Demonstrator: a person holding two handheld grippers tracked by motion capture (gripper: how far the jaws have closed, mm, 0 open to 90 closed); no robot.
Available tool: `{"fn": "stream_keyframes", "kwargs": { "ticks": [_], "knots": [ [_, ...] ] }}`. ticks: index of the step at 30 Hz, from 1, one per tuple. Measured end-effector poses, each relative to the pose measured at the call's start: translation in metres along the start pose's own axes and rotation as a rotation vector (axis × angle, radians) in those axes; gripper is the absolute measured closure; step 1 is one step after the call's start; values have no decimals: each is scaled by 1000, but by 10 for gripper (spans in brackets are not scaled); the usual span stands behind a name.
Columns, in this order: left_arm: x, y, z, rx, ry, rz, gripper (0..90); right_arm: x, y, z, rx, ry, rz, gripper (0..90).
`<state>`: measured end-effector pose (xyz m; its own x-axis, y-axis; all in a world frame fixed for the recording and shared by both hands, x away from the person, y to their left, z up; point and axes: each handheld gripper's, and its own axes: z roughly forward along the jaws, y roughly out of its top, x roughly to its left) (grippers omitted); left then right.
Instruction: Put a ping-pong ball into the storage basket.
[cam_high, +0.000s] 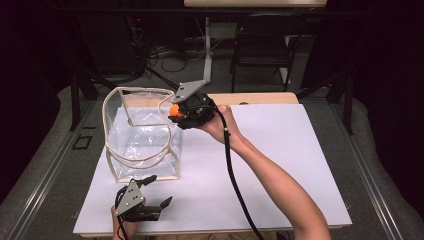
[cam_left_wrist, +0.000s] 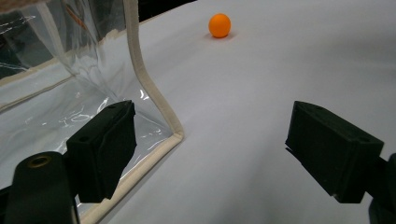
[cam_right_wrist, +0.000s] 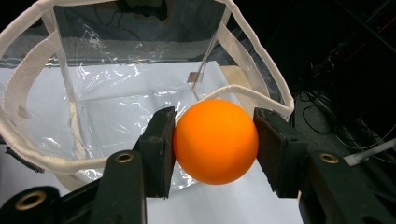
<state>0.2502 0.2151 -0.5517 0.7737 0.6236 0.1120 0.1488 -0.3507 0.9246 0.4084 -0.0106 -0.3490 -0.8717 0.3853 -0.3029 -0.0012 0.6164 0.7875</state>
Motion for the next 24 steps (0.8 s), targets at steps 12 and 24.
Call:
{"fn": "stream_keyframes", "kwargs": {
  "ticks": [12,24],
  "knots": [
    [0,0,0,2,0,2,157,5,6,3,-31,8,0,507],
    [0,0,0,5,2,0,157,10,10,8,-54,10,4,507]
  ]
}}
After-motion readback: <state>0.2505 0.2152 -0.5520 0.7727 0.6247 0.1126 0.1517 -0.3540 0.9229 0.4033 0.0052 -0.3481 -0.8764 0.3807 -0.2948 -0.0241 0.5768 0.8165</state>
